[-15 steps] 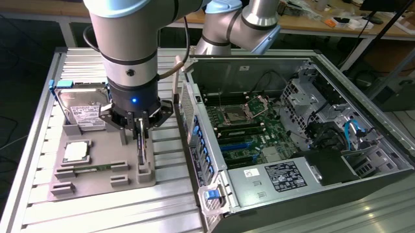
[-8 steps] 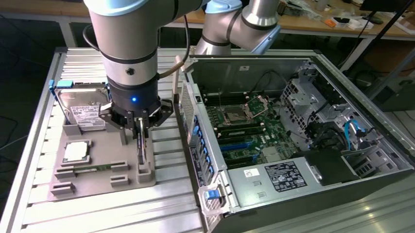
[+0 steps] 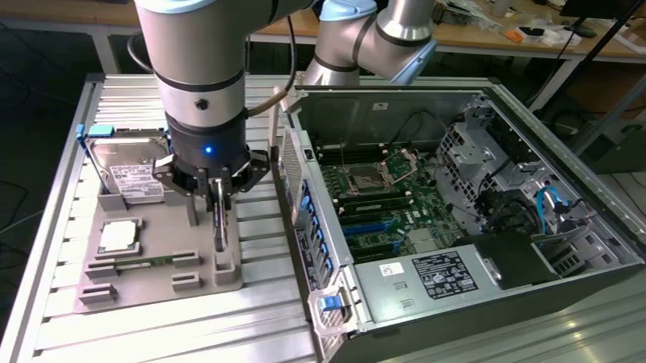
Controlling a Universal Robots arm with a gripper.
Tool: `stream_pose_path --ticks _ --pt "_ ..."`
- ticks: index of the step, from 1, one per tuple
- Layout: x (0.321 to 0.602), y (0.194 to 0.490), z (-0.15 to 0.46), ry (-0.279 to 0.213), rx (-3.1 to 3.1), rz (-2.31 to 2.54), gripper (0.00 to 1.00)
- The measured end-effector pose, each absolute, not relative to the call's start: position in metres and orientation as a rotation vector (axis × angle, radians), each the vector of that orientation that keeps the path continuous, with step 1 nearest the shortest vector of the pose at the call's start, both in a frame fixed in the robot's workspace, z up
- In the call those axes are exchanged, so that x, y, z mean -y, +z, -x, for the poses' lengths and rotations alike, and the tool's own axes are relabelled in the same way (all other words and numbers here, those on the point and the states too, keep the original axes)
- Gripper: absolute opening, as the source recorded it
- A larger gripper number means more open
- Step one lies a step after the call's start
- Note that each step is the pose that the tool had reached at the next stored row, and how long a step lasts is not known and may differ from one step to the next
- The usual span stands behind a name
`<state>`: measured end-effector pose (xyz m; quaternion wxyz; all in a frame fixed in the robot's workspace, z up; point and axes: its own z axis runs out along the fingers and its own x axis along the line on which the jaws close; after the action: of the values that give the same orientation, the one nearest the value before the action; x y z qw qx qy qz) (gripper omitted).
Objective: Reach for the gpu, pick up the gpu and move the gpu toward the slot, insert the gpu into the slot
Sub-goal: 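Pick up the gpu and move the gpu toward the slot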
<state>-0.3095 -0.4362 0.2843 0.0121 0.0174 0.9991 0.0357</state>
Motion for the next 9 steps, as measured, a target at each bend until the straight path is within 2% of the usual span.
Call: stream_pose_path --ticks 9 --pt "0.4361 0.2902 0.3095 0.097 -3.117 -0.054 0.27"
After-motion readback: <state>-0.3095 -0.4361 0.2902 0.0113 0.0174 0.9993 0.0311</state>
